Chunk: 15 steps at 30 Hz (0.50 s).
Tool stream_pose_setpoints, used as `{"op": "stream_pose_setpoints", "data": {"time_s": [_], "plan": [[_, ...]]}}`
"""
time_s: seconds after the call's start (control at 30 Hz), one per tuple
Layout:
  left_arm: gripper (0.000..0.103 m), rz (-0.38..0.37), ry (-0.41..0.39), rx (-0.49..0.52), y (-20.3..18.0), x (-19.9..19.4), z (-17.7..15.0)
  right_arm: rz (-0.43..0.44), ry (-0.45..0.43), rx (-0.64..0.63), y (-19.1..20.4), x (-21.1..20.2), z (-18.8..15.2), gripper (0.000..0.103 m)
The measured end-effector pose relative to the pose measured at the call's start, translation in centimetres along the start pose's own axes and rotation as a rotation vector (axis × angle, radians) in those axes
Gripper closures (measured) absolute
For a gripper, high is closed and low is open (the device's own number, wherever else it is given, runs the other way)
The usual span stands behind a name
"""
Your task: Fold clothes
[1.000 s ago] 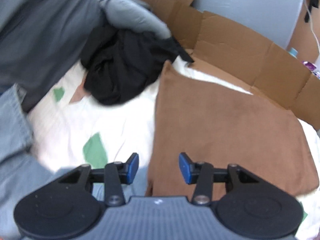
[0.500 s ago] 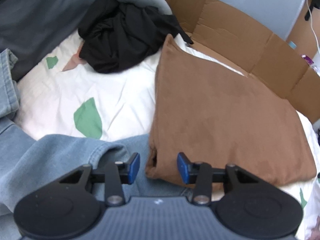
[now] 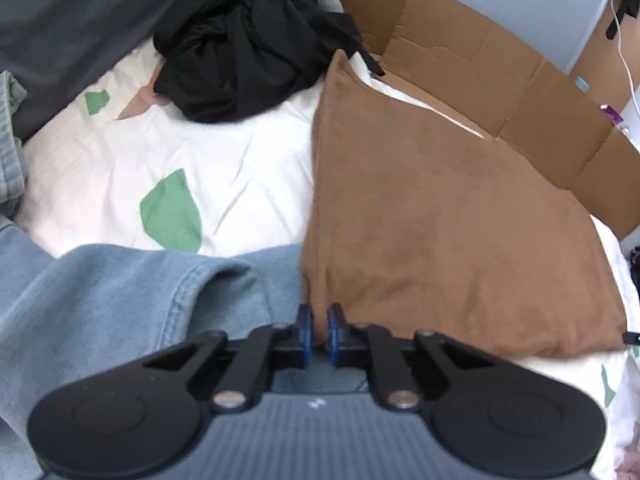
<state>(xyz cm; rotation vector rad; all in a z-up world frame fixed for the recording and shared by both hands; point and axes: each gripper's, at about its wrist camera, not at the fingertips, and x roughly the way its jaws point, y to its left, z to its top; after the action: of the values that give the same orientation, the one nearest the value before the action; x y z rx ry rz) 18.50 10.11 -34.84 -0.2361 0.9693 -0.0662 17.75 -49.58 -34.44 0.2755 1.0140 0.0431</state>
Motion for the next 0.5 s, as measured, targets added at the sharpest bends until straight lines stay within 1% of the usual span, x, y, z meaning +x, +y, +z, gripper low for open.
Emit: {"op": "stream_pose_setpoints", "data": {"time_s": [0.1, 0.17, 0.23, 0.3, 0.37, 0.43, 0.47, 0.5], "plan": [[0.096, 0.037, -0.020, 0.023, -0.2, -0.2, 0.0, -0.031, -0.011, 0.000, 0.1, -0.2, 0.0, 0.101], [0.095, 0.043, -0.012, 0.020, -0.1, 0.0, 0.1, -0.046, -0.006, 0.000, 0.1, -0.1, -0.1, 0.100], [0.094, 0.056, -0.012, 0.023, -0.2, -0.1, 0.2, -0.115, -0.001, 0.004, -0.1, 0.0, -0.1, 0.100], [0.091, 0.078, -0.030, 0.034, -0.6, -0.8, 0.4, -0.145, -0.006, 0.045, -0.9, -0.5, 0.0, 0.098], [0.090, 0.117, -0.065, 0.039, -0.9, -1.9, 0.5, -0.123, -0.028, 0.108, -1.7, -1.5, 0.1, 0.098], [0.086, 0.124, -0.093, 0.002, -0.9, -2.9, 0.5, -0.057, -0.052, 0.169, -2.2, -2.5, 0.0, 0.096], [0.084, 0.114, -0.097, -0.025, -0.9, -3.2, 0.5, -0.025, -0.060, 0.196, -2.2, -2.7, -0.1, 0.090], [0.083, 0.104, -0.100, -0.051, -0.9, -3.5, 0.5, 0.006, -0.068, 0.222, -2.3, -3.0, -0.3, 0.077]]}}
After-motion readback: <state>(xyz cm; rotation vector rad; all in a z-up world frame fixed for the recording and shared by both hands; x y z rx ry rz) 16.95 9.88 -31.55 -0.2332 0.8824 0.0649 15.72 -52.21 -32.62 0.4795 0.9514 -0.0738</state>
